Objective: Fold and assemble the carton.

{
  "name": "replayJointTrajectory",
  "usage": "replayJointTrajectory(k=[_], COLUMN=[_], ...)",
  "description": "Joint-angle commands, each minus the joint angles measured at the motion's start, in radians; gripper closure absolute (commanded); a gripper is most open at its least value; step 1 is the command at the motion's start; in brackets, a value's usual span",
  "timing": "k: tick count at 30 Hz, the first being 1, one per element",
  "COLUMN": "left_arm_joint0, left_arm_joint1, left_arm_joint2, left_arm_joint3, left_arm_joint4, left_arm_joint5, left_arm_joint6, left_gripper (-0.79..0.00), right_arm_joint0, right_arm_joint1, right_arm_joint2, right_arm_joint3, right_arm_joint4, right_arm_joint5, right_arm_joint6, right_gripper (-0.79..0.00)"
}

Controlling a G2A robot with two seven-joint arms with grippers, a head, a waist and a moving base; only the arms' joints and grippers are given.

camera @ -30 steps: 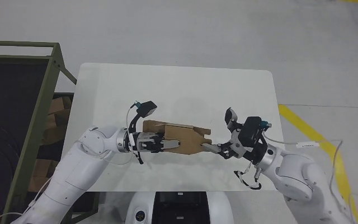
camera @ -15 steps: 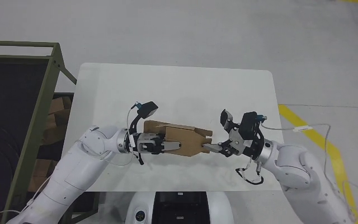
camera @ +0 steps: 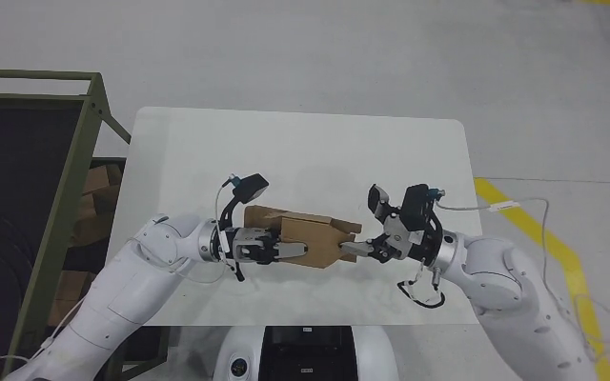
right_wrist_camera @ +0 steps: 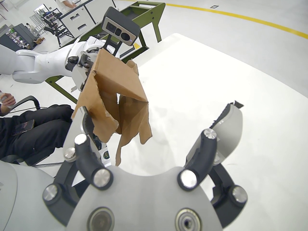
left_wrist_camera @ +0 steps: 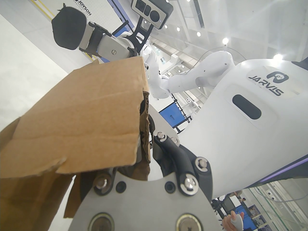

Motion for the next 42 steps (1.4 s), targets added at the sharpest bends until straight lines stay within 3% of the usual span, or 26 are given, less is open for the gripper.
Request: replayJointTrajectory(k=[1, 22, 23, 25, 26, 31, 42], left_arm_joint0=[-0.002, -0.028, -0.029, -0.032, -0.033, -0.038, -0.049], left_arm_joint1=[0.003, 0.034, 0.035, 0.037, 0.038, 0.044, 0.057], left_arm_joint2=[0.004, 0.051, 0.053, 0.058, 0.06, 0.071, 0.087], left_arm_joint3=[-0.001, 0.006, 0.006, 0.007, 0.007, 0.009, 0.012], left_arm_joint4=[-0.001, -0.005, -0.005, -0.004, -0.004, -0.004, -0.009], left_arm_joint5=[-0.003, -0.031, -0.032, -0.034, -0.036, -0.042, -0.053], left_arm_joint6=[0.003, 0.031, 0.032, 0.034, 0.036, 0.042, 0.054], left_gripper=[0.0, 0.0, 0.0, 0.0, 0.0, 0.0, 0.0], right_arm_joint0=[-0.002, 0.064, 0.066, 0.068, 0.068, 0.066, 0.049], right_arm_joint1=[0.001, -0.008, -0.008, -0.008, -0.008, -0.008, -0.002], right_arm_joint2=[0.004, -0.063, -0.064, -0.066, -0.067, -0.068, -0.049], right_arm_joint3=[0.006, 0.075, 0.078, 0.082, 0.081, 0.073, 0.057], right_arm_joint4=[0.004, 0.073, 0.075, 0.078, 0.078, 0.075, 0.088], right_arm_joint5=[-0.006, -0.058, -0.062, -0.065, -0.065, -0.062, -0.063], right_arm_joint6=[0.002, 0.054, 0.056, 0.057, 0.059, 0.062, 0.076], right_gripper=[-0.785, -0.773, -0.619, -0.406, -0.372, -0.305, -0.268])
